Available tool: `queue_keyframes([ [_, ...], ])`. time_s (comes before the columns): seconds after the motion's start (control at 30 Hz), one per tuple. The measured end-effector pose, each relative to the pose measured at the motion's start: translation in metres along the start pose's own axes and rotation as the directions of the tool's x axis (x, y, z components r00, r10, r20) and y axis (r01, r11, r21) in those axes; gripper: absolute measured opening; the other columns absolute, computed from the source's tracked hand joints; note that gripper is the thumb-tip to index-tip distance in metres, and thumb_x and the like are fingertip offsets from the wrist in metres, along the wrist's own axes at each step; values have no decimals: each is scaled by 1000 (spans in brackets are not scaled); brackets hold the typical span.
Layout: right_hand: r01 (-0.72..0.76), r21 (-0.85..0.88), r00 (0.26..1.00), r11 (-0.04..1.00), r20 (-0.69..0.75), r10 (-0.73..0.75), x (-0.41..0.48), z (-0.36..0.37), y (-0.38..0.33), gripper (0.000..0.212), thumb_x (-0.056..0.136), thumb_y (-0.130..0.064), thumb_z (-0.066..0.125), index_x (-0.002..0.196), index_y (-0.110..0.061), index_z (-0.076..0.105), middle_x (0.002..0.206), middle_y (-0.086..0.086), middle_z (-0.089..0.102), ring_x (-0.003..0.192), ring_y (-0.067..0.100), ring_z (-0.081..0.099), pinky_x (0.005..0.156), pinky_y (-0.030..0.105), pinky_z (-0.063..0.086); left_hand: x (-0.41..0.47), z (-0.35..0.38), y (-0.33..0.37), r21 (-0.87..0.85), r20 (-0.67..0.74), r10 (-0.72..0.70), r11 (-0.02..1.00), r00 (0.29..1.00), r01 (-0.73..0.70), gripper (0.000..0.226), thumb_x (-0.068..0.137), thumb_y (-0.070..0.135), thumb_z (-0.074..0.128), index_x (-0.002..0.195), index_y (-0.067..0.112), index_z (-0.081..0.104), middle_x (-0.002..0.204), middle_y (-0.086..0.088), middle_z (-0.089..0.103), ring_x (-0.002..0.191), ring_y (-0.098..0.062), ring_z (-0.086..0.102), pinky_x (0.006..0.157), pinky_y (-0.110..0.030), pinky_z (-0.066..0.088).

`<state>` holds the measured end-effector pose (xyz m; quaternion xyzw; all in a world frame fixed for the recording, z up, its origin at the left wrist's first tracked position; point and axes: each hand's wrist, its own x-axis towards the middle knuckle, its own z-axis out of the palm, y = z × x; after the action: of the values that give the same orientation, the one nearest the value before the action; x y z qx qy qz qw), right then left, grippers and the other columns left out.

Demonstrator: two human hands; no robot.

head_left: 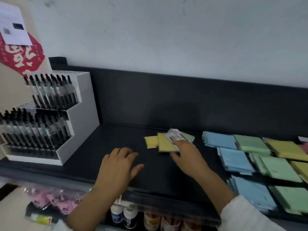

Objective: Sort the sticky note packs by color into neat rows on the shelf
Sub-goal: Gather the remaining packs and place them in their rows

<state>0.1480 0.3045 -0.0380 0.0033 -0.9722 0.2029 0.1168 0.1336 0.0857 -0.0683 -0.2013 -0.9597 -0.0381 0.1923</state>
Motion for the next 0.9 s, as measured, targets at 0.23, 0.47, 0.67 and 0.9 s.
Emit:
queue_keyframes([
  [0.23, -176, -160, 984, 971, -16, 176, 76, 24, 21, 30, 86, -32, 58, 106, -11, 60, 114, 8, 59, 105, 22, 51, 73, 27, 39, 62, 15, -13, -45, 75, 73, 997, 994, -70, 48, 82, 60, 47, 115, 29, 63, 112, 8, 63, 98, -16, 59, 74, -32, 50],
  [0.47, -203, -287, 976, 936, 20, 218, 99, 31, 31, 27, 86, -36, 54, 99, -13, 61, 107, 5, 60, 98, 21, 56, 66, 26, 35, 116, 53, -11, -178, 284, 157, 978, 946, -109, 75, 84, 62, 46, 146, 27, 21, 151, 5, 25, 134, -16, 26, 106, -32, 31],
  [0.67, -153, -395, 985, 906, 15, 173, 96, 35, 25, 21, 92, -12, 40, 96, -9, 61, 103, 9, 65, 91, 24, 61, 64, 28, 33, 134, 77, -10, -394, 266, 225, 913, 937, -108, 60, 84, 56, 53, 133, 24, 42, 135, 3, 46, 119, -14, 42, 100, -29, 38],
  [0.9, -313, -23, 933, 949, -195, 303, 84, 8, 19, 33, 88, -10, 46, 59, -19, 34, 58, -3, 42, 58, 17, 47, 45, 23, 30, 131, 82, -33, -415, 76, 155, 903, 985, -110, 51, 82, 51, 58, 124, 23, 51, 119, 5, 55, 104, -11, 45, 87, -23, 41],
])
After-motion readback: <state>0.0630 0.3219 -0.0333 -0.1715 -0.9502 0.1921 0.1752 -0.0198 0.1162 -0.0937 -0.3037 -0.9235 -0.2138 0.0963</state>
